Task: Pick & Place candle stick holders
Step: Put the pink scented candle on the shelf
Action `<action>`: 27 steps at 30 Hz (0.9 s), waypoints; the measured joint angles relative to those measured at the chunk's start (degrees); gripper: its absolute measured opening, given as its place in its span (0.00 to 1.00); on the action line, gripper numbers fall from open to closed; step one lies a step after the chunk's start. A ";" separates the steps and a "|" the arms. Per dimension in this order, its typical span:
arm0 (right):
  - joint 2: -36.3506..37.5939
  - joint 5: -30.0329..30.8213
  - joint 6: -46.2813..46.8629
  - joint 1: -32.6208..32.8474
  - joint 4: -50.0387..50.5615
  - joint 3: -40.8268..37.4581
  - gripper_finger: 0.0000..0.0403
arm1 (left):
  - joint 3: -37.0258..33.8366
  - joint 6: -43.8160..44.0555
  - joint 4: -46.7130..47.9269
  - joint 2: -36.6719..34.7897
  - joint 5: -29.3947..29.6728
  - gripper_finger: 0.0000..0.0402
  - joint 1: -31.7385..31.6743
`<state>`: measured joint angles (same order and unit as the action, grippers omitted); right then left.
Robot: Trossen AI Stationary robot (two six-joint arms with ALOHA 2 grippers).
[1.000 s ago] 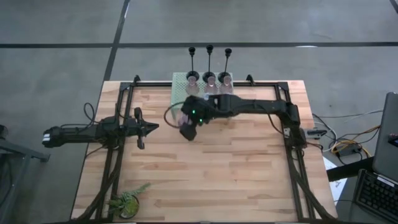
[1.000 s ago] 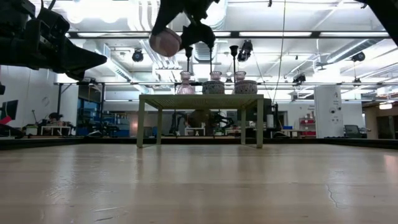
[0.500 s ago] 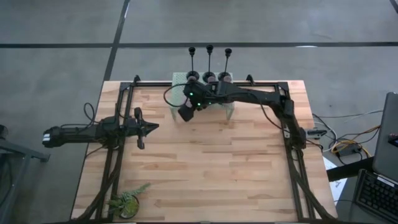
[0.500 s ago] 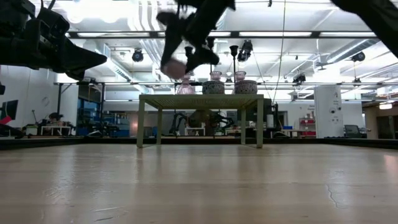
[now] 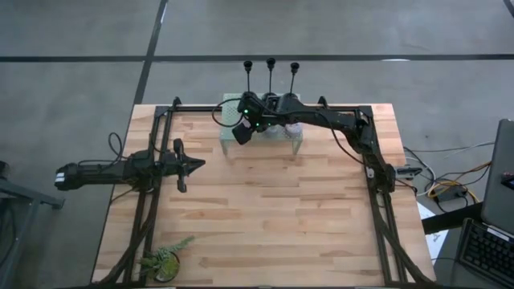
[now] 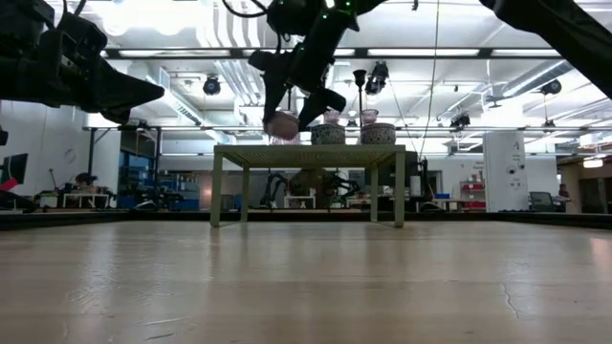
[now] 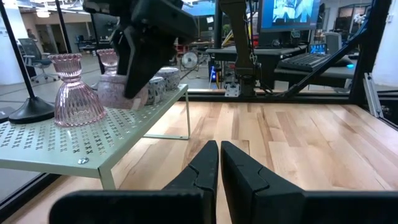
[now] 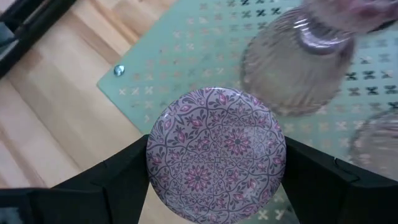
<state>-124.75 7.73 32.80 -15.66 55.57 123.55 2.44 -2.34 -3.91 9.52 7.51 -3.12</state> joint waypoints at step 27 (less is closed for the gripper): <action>-0.61 2.80 -2.53 -0.42 -0.76 -1.07 0.79 | 0.00 -0.01 0.12 0.00 0.00 0.06 -0.01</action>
<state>-125.36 10.52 30.27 -16.08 54.81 122.48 2.44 -2.35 -3.79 9.52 7.51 -3.14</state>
